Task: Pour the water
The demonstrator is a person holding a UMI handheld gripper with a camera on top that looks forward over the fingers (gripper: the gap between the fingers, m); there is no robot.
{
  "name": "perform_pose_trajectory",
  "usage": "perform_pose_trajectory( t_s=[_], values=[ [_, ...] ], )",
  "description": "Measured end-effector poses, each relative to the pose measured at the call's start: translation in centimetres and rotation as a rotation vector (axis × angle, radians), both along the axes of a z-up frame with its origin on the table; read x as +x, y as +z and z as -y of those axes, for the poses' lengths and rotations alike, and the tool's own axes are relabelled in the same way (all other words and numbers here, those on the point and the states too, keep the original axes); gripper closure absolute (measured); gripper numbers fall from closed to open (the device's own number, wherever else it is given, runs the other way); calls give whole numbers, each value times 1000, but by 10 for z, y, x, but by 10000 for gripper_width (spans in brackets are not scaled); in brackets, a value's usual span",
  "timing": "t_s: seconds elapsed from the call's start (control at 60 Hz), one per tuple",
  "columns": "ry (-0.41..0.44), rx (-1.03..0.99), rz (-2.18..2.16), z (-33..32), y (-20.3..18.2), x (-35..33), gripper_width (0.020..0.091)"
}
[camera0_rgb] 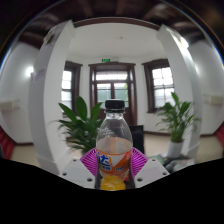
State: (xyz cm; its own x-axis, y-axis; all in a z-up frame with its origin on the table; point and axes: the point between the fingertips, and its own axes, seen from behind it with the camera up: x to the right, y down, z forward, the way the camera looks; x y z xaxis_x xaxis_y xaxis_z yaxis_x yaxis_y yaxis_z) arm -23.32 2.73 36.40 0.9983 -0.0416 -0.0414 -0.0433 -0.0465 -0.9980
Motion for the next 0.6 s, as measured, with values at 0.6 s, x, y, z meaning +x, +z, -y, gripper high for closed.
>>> perform_pose_trajectory(
  t_s=[0.6],
  values=[
    [-381,-166,117,-23,-173,230,716]
  ],
)
